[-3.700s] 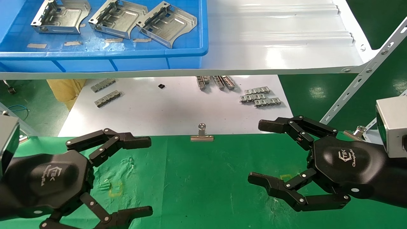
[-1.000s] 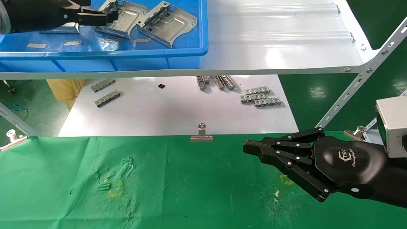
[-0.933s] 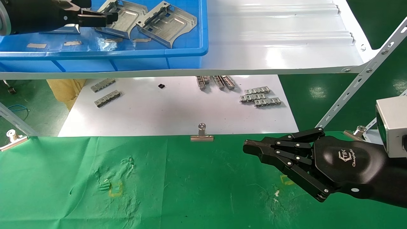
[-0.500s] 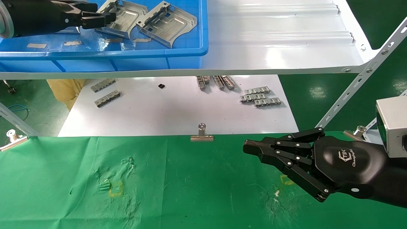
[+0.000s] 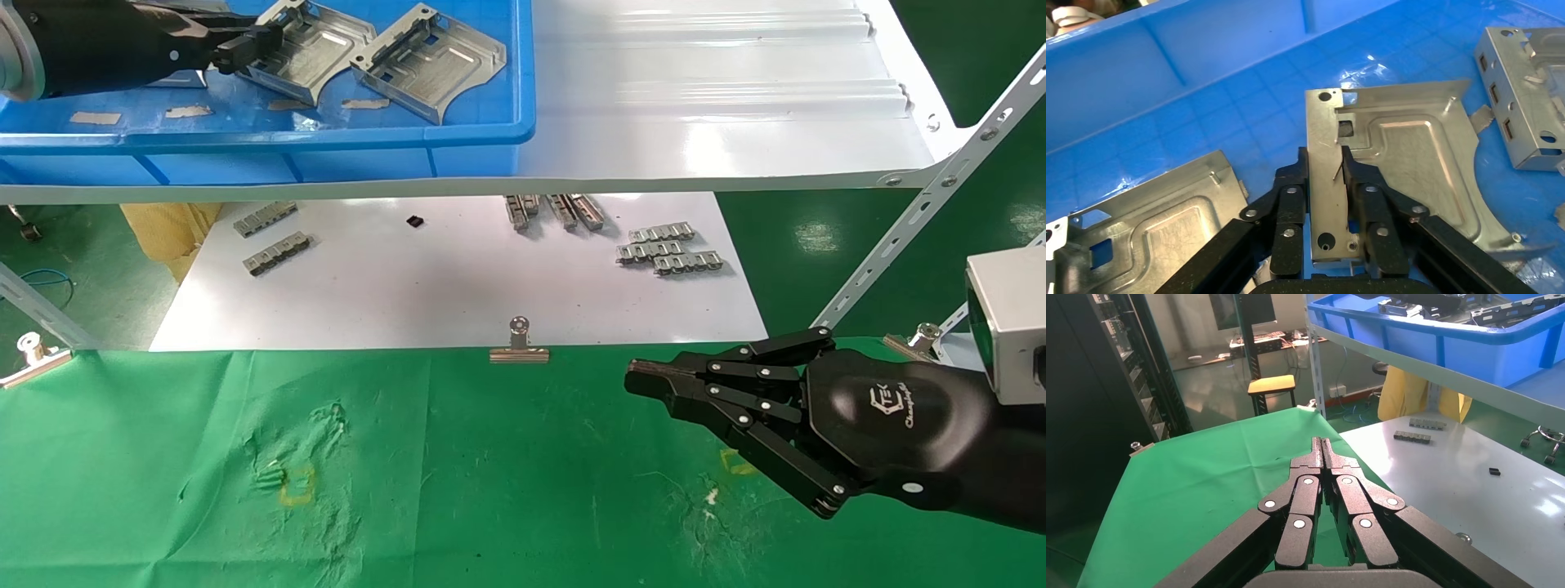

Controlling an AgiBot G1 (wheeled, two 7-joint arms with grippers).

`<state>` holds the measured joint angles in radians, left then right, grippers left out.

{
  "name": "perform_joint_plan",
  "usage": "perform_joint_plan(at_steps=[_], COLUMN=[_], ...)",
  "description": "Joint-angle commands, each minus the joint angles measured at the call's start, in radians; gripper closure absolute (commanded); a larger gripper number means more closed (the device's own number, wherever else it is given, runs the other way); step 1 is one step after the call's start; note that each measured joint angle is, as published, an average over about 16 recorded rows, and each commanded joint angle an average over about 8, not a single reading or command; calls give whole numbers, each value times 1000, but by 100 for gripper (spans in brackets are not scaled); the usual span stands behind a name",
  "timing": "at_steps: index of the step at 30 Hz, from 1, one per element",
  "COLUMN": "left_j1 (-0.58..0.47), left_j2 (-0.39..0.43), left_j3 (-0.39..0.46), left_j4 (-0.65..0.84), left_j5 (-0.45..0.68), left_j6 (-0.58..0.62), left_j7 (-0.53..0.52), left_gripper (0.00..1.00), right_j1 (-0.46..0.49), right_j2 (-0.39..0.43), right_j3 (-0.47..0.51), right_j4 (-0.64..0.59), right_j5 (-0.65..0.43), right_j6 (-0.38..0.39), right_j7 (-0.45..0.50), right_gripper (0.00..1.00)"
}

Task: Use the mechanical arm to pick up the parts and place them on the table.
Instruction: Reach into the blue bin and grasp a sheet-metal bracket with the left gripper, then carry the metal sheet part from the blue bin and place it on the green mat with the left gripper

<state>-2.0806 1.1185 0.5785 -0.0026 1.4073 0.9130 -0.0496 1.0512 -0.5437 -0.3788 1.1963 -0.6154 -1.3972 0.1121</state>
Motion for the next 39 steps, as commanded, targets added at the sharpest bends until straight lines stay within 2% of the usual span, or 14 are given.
perform_joint_plan(at_steps=[1, 13, 21, 26, 35, 39], left_j1=[1, -12, -44, -49, -20, 0], left_j2=[2, -15, -46, -83, -151, -172], left_j3=[-1, -34, -72, -94, -129, -134], left_j4=[0, -17, -37, -62, -111, -122], left_j5=[-1, -49, -104, -138, -205, -224], left_j6=[-6, -15, 52, 186, 559, 657], left_j7=[2, 21, 38, 69, 175, 213], left_gripper=[100, 100, 100, 100, 100, 100], right_j1=[0, 0, 0, 0, 0, 0], right_j2=[0, 0, 0, 0, 0, 0], right_j3=[0, 0, 0, 0, 0, 0], right_j4=[0, 0, 0, 0, 0, 0], right_j5=[0, 0, 0, 0, 0, 0], right_j6=[0, 0, 0, 0, 0, 0], right_j7=[0, 0, 0, 0, 0, 0], right_gripper=[100, 100, 100, 100, 100, 100])
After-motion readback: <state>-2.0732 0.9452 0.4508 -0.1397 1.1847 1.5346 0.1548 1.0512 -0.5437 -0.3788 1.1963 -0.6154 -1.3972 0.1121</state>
